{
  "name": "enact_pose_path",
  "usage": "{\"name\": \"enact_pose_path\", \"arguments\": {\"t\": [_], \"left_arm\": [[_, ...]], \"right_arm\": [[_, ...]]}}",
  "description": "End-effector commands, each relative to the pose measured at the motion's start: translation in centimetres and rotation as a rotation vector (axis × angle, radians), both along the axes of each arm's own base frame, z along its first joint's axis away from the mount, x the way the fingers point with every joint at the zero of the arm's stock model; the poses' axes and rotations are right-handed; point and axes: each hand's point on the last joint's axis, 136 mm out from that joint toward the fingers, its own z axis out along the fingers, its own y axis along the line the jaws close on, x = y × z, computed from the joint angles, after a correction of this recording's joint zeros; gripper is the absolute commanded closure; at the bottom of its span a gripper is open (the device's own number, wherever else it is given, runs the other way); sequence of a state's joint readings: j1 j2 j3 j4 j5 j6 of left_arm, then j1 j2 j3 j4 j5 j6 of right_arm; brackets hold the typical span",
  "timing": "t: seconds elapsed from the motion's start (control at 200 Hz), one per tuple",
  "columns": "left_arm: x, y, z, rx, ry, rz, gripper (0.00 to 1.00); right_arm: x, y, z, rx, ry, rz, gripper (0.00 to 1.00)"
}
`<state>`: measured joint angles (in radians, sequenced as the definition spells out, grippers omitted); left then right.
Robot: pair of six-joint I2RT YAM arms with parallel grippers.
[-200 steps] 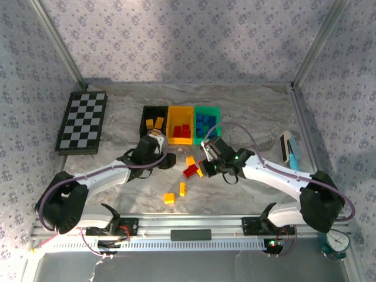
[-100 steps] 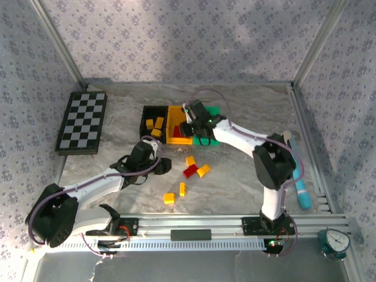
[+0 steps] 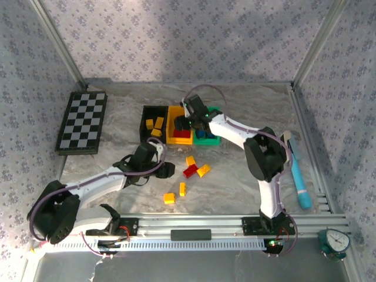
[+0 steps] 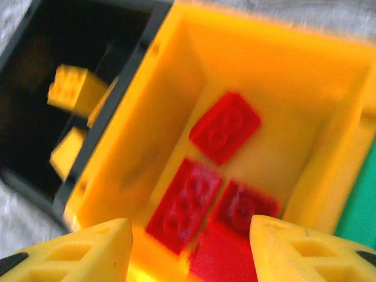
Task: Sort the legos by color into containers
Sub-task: Place the lego in the container, then pick up the lego from the center of the table.
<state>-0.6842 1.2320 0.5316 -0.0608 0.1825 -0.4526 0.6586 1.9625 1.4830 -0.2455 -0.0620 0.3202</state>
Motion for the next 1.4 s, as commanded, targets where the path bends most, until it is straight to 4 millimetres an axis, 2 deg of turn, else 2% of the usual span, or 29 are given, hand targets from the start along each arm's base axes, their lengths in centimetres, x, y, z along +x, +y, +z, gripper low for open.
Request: {"name": "enact_pose_path", "arguments": {"t": [0.0,0.055,0.075,0.115,0.135,0.28,0.4,0.525,0.715,0.94,1.049,1.149,1.244,1.394], "left_arm": [[0.1,-2.8,1.6,-0.007,-0.052,-0.129,0.39],[0.1,-3.6,1.6,0.017,-0.062,-0.168,0.39],[0.1,-3.8,1.6,0.027,-0.063,-0.181,0.39],[0.1,-4.5,1.7,0.041,-0.071,-0.215,0.39],[-0.1,-4.7,1.7,0.052,-0.071,-0.235,0.38],[-0.6,-6.1,1.4,0.121,-0.074,-0.347,0.38],[-1.2,-6.6,0.5,0.172,-0.045,-0.41,0.39],[-1.8,-7.4,-0.7,0.224,-0.005,-0.46,0.39],[-2.1,-8.6,-2.4,0.343,0.021,-0.492,0.41],[-1.7,-8.9,-3.5,0.428,0.03,-0.479,0.44],[-1.5,-9.0,-3.2,0.429,0.025,-0.474,0.5],[-1.4,-9.0,-2.7,0.425,0.016,-0.474,0.69],[-1.4,-9.0,-1.9,0.408,-0.002,-0.468,0.71],[-1.6,-10.1,0.3,0.295,-0.049,-0.463,0.73]], "right_arm": [[-3.1,-1.4,2.6,0.011,-0.082,0.003,0.43],[-4.7,-2.9,2.8,0.005,-0.095,-0.018,0.43],[-5.6,-3.9,1.7,-0.016,-0.08,-0.028,0.42],[-6.4,-4.9,2.1,-0.011,-0.097,-0.047,0.42],[-7.1,-5.8,1.4,-0.027,-0.089,-0.059,0.42],[-10.4,-11.1,-0.3,-0.09,-0.069,-0.124,0.4],[-11.9,-14.9,-1.0,-0.114,-0.052,-0.186,0.38],[-12.3,-17.9,-1.8,-0.084,-0.014,-0.227,0.37],[-12.2,-19.8,-3.1,-0.054,0.031,-0.224,0.36],[-12.4,-20.2,-4.5,-0.029,0.063,-0.215,0.36],[-12.4,-20.4,-4.7,-0.025,0.066,-0.22,0.36],[-12.3,-20.5,-4.8,-0.02,0.064,-0.222,0.36],[-12.2,-20.6,-5.1,-0.015,0.077,-0.224,0.36],[-11.9,-20.8,-5.5,-0.005,0.088,-0.234,0.36]]}}
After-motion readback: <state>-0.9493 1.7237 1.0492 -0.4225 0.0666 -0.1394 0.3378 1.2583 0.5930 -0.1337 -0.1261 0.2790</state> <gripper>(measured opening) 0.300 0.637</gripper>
